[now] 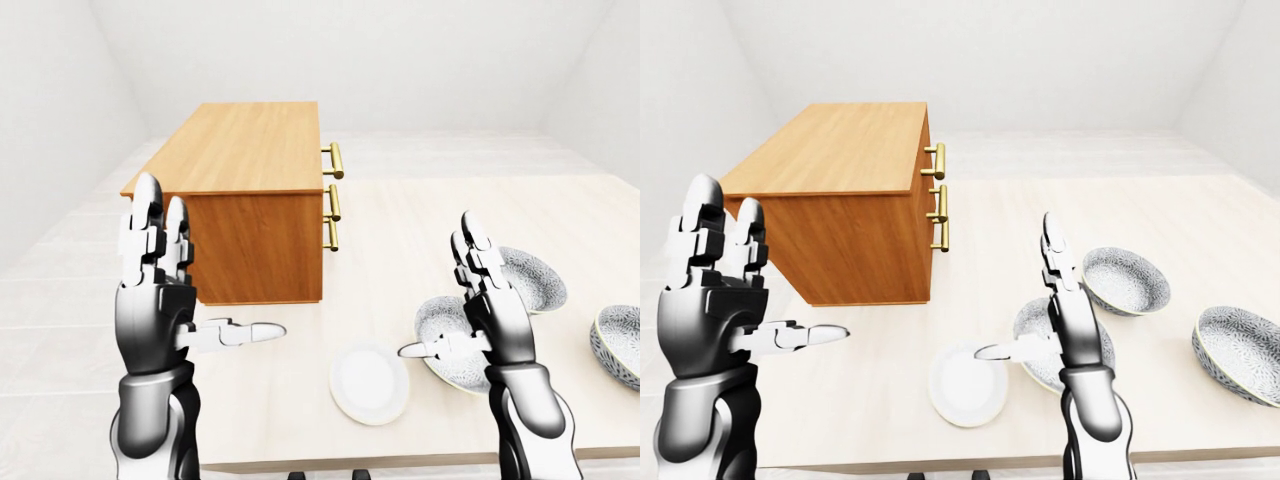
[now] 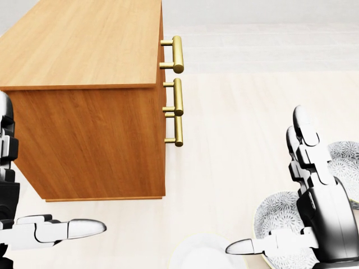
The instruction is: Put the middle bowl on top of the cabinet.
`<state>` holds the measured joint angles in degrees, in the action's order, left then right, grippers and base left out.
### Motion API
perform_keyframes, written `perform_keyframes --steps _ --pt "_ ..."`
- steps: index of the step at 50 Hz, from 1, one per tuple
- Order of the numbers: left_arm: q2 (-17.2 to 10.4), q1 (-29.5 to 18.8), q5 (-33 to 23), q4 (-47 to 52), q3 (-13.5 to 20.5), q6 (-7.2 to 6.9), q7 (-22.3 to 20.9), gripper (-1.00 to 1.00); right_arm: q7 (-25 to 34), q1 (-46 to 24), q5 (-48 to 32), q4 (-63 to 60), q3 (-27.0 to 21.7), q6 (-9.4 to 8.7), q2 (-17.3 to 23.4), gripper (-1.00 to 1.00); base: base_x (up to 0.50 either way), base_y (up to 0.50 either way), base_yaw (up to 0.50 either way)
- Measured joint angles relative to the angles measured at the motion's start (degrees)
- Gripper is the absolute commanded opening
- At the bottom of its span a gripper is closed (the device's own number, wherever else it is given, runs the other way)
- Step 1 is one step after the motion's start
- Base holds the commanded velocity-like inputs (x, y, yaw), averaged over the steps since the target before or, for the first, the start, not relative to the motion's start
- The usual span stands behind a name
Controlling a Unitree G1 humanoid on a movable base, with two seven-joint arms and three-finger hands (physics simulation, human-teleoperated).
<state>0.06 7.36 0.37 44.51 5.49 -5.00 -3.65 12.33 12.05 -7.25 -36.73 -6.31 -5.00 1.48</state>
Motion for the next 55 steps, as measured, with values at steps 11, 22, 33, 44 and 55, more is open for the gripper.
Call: perform_keyframes --steps 11,22,33,44,55 --pt "0.1 -0.5 1.0 0.3 1.2 0.00 1.0 1.00 2.1 2.2 -0.4 -0.2 -1.7 0.00 -0.8 1.00 0.00 0.00 0.00" --pt "0.0 -1.6 1.3 0.2 1.4 0.00 1.9 1.00 3.6 3.8 -0.4 -0.4 -3.1 0.00 -1.4 1.00 0.00 0.00 0.00" --pt "-0.1 -2.0 1.3 0.2 1.3 0.00 2.4 1.00 4.5 4.2 -0.9 -0.3 -3.5 0.00 -1.5 1.00 0.00 0.00 0.00" --pt "-0.3 -1.7 0.5 0.0 0.9 0.00 2.6 1.00 4.7 5.7 -6.4 3.7 -3.2 3.24 -1.0 1.00 0.00 0.00 0.00" --pt "-0.3 -1.5 0.1 -0.2 1.4 0.00 2.9 1.00 5.1 7.6 -12.0 4.7 -3.9 5.73 -1.5 1.00 0.00 0.00 0.00"
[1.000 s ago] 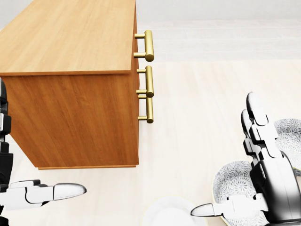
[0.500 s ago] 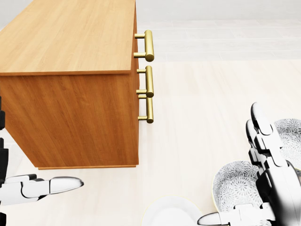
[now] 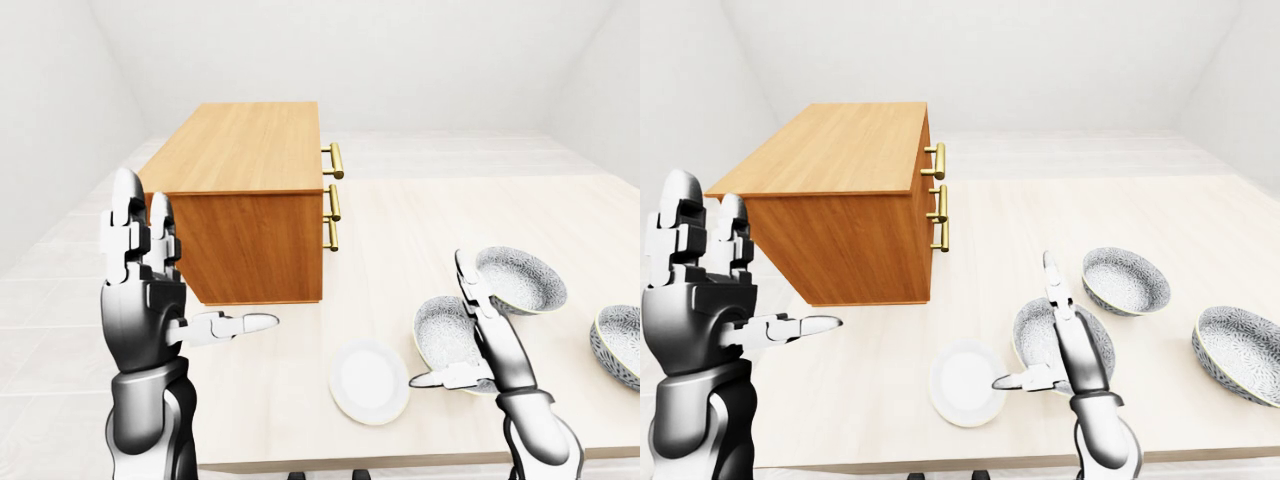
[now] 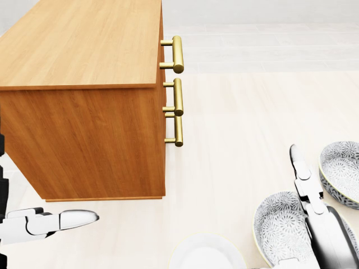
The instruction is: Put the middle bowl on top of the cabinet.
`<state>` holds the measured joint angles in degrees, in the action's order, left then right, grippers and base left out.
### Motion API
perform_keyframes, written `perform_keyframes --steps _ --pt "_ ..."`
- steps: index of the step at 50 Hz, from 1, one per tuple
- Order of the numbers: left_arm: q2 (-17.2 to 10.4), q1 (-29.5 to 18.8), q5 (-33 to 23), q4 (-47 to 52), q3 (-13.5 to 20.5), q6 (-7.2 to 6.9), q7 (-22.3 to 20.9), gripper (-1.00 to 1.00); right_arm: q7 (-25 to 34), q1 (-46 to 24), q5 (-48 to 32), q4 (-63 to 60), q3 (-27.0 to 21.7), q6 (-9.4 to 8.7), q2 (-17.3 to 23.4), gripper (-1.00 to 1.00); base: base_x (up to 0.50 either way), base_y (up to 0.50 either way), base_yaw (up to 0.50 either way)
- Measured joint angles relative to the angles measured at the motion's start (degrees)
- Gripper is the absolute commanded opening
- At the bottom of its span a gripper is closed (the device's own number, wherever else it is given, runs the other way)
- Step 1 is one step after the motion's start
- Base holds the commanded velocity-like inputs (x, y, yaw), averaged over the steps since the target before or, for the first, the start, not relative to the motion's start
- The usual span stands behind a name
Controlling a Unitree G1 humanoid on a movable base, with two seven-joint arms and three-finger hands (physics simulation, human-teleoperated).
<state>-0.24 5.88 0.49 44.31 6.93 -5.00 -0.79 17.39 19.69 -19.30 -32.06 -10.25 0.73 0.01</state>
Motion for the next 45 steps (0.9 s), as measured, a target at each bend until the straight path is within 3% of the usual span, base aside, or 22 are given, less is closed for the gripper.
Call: perform_keyframes --steps 17,28,45 --pt "-0.1 0.3 -0.8 -0.4 1.3 0.00 0.4 1.00 0.6 3.6 -8.2 -0.4 -5.0 4.27 -2.0 1.00 0.00 0.00 0.00" --pt "0.0 0.4 -1.6 -0.6 1.5 0.00 0.5 1.00 0.0 4.4 -14.2 -0.3 -7.0 4.27 -3.9 1.00 0.00 0.00 0.00" --pt "0.1 0.6 -2.5 -0.7 1.5 0.00 0.4 1.00 0.7 6.8 -19.8 -3.6 -6.0 4.27 -6.2 1.00 0.00 0.00 0.00"
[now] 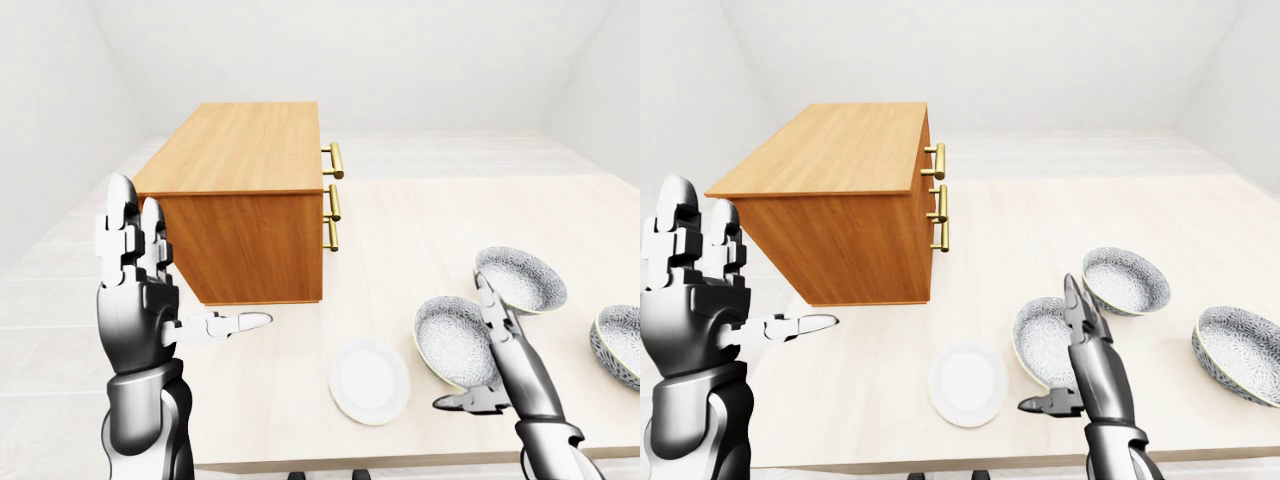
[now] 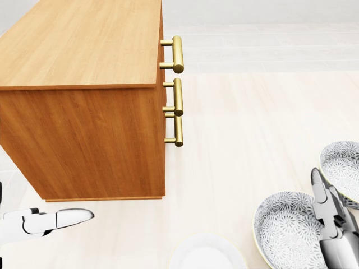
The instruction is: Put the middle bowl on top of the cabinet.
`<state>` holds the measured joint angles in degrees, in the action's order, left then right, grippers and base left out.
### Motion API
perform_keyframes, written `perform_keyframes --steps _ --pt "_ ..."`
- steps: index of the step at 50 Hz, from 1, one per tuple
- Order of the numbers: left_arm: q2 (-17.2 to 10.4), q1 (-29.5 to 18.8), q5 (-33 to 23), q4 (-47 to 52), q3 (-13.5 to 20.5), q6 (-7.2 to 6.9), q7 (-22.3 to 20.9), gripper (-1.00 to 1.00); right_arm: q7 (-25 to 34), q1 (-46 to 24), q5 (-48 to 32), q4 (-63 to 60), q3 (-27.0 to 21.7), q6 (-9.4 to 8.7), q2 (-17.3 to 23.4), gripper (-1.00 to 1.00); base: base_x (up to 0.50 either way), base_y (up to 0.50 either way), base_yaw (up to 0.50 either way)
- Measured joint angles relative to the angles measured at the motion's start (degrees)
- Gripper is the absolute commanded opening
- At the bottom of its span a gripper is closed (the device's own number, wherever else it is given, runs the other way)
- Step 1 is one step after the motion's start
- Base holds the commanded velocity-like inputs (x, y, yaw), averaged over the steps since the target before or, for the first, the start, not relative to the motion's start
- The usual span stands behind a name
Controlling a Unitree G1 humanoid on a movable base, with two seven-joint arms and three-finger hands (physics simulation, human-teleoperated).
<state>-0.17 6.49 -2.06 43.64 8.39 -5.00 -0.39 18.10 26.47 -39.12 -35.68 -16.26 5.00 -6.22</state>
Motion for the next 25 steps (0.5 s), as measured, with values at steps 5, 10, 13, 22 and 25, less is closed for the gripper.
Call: perform_keyframes --steps 5,10,13,22,25 --pt "0.0 0.0 -0.2 0.0 -0.1 0.00 0.0 1.00 0.1 0.6 -1.0 -0.5 -0.2 0.00 -0.5 1.00 0.00 0.00 0.00" --pt "0.0 0.1 -0.4 -0.1 -0.1 0.00 0.0 1.00 0.0 0.9 -2.7 -1.3 -0.5 -0.14 -1.2 1.00 0.00 0.00 0.00" --pt "0.0 0.0 -0.5 -0.2 -0.1 0.00 0.0 1.00 0.0 0.9 -3.7 -1.7 -0.6 -0.34 -1.5 1.00 0.00 0.00 0.00" --pt "0.1 -0.1 -0.7 -0.6 0.1 0.00 0.1 1.00 -1.5 1.0 -8.3 -1.8 -0.7 -1.27 -2.0 1.00 0.00 0.00 0.00" --pt "0.1 -0.1 -0.7 -0.7 0.1 0.00 0.2 1.00 -2.1 0.9 -10.1 -1.5 -0.6 -1.75 -2.0 1.00 0.00 0.00 0.00"
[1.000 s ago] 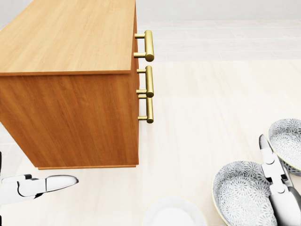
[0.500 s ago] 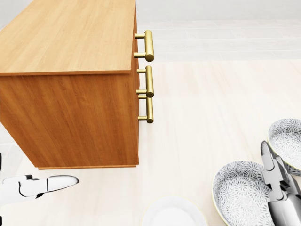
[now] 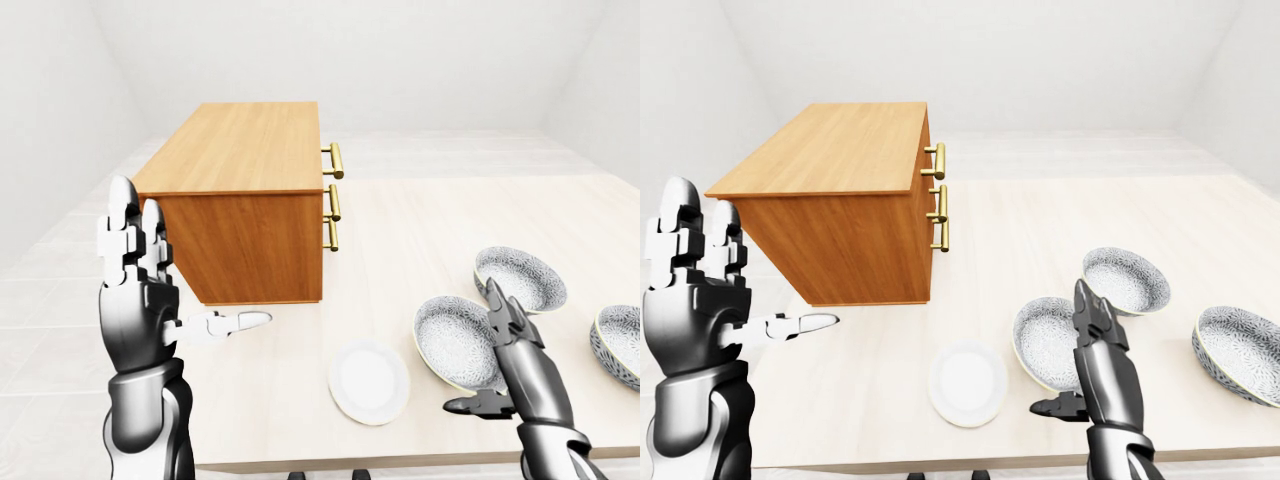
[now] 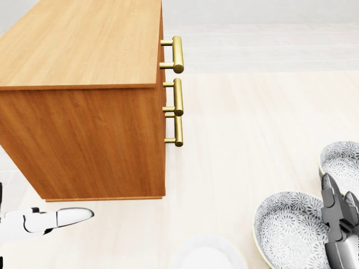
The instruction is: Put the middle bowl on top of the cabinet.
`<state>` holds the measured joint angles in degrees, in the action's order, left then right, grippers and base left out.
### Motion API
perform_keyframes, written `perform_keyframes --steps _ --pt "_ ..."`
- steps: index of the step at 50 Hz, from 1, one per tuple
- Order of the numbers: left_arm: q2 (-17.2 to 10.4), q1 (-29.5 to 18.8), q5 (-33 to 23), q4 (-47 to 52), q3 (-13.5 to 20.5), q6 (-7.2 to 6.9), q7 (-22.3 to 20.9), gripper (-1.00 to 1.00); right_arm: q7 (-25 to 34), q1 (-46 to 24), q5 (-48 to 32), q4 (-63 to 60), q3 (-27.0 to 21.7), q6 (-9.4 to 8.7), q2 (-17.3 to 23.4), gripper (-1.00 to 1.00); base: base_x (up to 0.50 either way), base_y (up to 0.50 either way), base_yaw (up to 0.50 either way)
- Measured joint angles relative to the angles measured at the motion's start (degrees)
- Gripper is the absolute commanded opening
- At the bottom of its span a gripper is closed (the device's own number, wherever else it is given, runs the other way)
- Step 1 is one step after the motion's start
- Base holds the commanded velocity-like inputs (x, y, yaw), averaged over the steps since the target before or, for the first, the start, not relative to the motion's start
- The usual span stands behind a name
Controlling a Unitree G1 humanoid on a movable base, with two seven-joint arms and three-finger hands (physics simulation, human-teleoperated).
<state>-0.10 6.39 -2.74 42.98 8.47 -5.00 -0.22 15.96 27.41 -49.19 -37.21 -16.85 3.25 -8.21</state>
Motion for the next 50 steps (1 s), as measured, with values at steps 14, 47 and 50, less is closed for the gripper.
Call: perform_keyframes --steps 14,47,50 --pt "0.1 -0.3 1.3 -0.5 0.7 0.00 0.3 1.00 -2.6 0.2 -7.4 0.2 0.9 -2.53 0.5 1.00 0.00 0.00 0.00" --pt "-0.1 -0.5 2.4 -0.6 0.9 0.00 0.9 1.00 -2.8 1.1 -18.5 -5.8 6.6 -8.25 -0.4 1.00 0.00 0.00 0.00" --pt "-0.1 -0.5 2.4 -0.6 0.9 0.00 0.9 1.00 -2.6 1.1 -18.5 -6.0 7.0 -8.25 -0.4 1.00 0.00 0.00 0.00"
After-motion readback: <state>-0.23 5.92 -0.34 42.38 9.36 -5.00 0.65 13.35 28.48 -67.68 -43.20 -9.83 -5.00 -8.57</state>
